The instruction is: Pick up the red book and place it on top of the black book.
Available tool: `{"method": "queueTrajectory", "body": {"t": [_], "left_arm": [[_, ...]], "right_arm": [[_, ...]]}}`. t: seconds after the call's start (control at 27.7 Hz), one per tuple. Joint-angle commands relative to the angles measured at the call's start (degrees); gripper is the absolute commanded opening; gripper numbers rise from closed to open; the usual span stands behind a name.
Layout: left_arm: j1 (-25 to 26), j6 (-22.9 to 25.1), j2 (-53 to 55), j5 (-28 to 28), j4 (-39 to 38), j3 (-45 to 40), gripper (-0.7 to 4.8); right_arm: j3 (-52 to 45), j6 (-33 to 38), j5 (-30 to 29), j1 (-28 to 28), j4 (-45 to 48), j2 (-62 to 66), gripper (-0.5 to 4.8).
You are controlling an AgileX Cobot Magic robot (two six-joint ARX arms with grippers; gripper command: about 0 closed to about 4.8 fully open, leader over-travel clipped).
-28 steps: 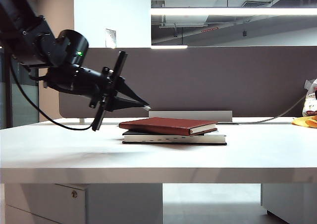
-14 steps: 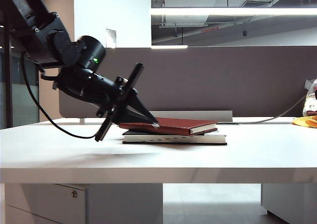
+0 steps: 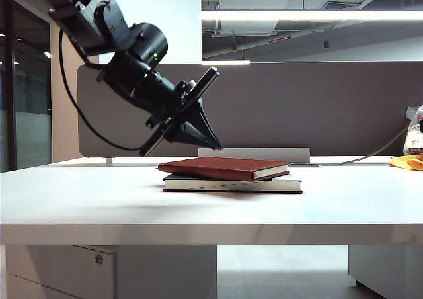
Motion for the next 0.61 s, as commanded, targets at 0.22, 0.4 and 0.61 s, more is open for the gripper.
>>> {"method": "queueTrajectory", "body": {"t": [0.22,0.4,0.61], "left_arm": [[-0.28,6.73,0.72,-4.28,-9.77,1.73,-0.06],[-2.62,11.8,1.09,-7.08,-12.79,1.99,-0.06],[-4.04,12.22,2.32,-8.44,-13.79,3.52,-0.06]], "right_arm": [[0.33,0.22,-0.7,0.07,0.13,0.09,0.53],[0.33,0.22,-0.7,0.07,0.11,0.11,0.53],[0.33,0.22,-0.72,0.09,0.11,0.11,0.53]]}}
